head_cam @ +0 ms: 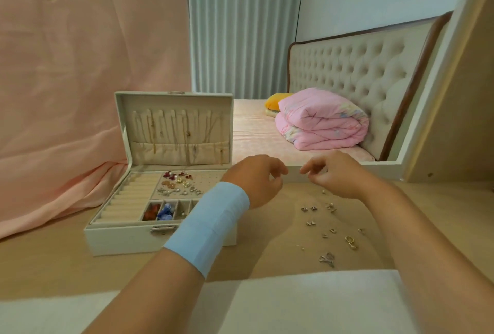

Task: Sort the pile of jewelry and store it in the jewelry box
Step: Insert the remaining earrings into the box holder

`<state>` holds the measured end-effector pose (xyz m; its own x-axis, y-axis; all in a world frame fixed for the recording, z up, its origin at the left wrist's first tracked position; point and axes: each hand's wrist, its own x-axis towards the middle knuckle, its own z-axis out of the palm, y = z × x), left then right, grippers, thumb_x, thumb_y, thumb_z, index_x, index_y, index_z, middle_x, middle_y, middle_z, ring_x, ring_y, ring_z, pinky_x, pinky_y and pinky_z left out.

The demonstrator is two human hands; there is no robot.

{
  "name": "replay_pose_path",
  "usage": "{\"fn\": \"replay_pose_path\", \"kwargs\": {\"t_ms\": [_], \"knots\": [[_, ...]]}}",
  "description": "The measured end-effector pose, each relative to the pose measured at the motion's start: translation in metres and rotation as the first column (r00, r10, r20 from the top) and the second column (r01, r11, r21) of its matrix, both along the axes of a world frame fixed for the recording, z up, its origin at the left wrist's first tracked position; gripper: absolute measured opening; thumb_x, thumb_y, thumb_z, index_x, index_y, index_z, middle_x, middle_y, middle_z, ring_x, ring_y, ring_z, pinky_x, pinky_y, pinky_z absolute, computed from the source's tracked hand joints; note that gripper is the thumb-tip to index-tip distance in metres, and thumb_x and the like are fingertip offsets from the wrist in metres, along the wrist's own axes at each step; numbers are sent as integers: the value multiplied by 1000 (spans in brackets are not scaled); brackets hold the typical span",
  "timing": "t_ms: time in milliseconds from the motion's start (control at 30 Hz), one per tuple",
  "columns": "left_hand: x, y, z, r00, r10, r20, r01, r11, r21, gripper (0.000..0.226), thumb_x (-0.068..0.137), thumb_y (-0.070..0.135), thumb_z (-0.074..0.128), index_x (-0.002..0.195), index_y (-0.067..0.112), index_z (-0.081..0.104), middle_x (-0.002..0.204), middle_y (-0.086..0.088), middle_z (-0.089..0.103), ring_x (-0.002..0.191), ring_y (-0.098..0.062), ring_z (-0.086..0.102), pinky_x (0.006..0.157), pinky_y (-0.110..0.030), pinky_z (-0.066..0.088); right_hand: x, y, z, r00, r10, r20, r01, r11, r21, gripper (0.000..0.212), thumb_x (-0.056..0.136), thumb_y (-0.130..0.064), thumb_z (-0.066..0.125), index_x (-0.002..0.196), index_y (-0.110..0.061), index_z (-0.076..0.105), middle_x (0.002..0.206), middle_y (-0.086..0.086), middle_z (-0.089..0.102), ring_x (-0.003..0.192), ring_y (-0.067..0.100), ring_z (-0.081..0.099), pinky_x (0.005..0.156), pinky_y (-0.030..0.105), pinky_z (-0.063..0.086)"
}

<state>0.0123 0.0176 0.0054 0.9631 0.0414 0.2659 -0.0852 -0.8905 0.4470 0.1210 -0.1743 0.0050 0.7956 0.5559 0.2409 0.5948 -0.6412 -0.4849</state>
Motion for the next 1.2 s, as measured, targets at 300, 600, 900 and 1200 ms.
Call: {"fn": "replay_pose_path", "kwargs": {"t_ms": [300, 600, 900, 1200], "knots": [[58, -66, -34, 981, 0, -196, 13, 998, 64, 34, 95, 23, 51, 124, 36, 63, 126, 12, 63, 115, -14, 59, 100, -33, 47, 31, -36, -41, 982, -183, -51, 176, 978, -110, 35, 98, -18, 60, 129, -34, 67, 131, -8, 65, 120, 14, 60, 105, 35, 47], [71, -65, -54, 993, 13, -116, -16, 1000, -26, 28, 96, 29, 52, 120, 35, 66, 120, 13, 67, 105, -11, 62, 94, -29, 49, 46, -34, -57, 976, -216, -10, 210, 959, -190, 17, 92, -21, 68, 96, -32, 80, 112, -13, 74, 104, 13, 65, 96, 37, 53], [69, -63, -59, 999, 19, 33, -13, 984, -177, 29, 91, 31, 65, 119, 40, 66, 100, 20, 71, 90, -5, 64, 88, -33, 55, 28, -33, -47, 937, 18, -349, 106, 938, 331, 12, 87, -15, 78, 97, -20, 74, 85, -4, 74, 63, 3, 61, 57, 16, 44], [65, -57, -61, 993, 50, 110, 1, 907, -422, 9, 80, 31, 79, 89, 28, 80, 68, 13, 67, 55, -5, 57, 70, -25, 56, 22, -32, -45, 844, 96, -527, 171, 885, 434, 38, 90, -11, 75, 124, -17, 59, 83, 5, 78, 44, 9, 45, 40, 17, 29]]}}
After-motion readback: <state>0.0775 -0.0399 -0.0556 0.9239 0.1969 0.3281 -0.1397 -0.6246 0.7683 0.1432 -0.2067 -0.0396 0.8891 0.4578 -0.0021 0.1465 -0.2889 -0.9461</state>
